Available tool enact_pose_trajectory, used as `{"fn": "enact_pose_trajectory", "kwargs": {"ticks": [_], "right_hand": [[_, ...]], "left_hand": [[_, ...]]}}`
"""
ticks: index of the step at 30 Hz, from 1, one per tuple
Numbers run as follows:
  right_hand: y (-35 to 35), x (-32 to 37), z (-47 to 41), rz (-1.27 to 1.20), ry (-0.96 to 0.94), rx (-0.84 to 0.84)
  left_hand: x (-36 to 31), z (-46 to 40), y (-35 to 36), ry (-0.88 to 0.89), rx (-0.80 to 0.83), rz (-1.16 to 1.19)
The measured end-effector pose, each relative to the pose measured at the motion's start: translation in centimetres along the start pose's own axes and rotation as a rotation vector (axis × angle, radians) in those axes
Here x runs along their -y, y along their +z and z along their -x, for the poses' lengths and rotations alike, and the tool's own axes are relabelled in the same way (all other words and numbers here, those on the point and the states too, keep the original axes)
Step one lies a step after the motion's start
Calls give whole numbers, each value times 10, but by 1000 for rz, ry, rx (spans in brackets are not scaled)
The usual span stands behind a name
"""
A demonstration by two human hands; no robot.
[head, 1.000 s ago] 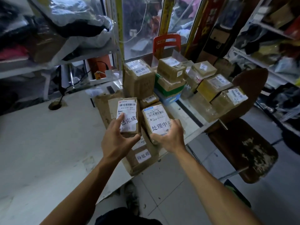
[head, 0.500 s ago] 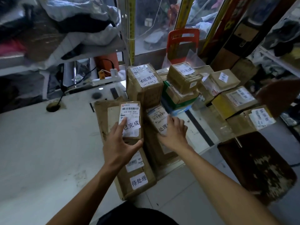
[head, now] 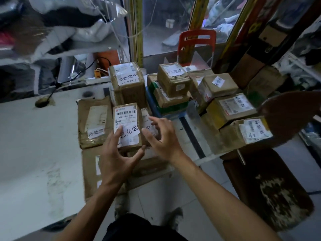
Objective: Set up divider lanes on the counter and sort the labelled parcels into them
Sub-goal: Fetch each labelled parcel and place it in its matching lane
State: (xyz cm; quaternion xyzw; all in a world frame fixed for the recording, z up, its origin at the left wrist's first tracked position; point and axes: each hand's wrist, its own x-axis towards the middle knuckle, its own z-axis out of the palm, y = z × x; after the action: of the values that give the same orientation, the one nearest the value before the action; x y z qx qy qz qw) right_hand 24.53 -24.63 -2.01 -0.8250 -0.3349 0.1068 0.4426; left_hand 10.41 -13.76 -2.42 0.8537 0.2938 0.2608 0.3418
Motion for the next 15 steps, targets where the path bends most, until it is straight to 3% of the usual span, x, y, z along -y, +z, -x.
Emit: {"fn": "enact_pose_trajectory", "kwargs": {"ticks": [4,15], "right_hand": [[-41,-15,11,-50,-33,122],[-104,-50,13,-208,-22,-44]], "left_hand": [[-41,21,35,9,-75,41],[-105,13,86,69,-98,28]]}}
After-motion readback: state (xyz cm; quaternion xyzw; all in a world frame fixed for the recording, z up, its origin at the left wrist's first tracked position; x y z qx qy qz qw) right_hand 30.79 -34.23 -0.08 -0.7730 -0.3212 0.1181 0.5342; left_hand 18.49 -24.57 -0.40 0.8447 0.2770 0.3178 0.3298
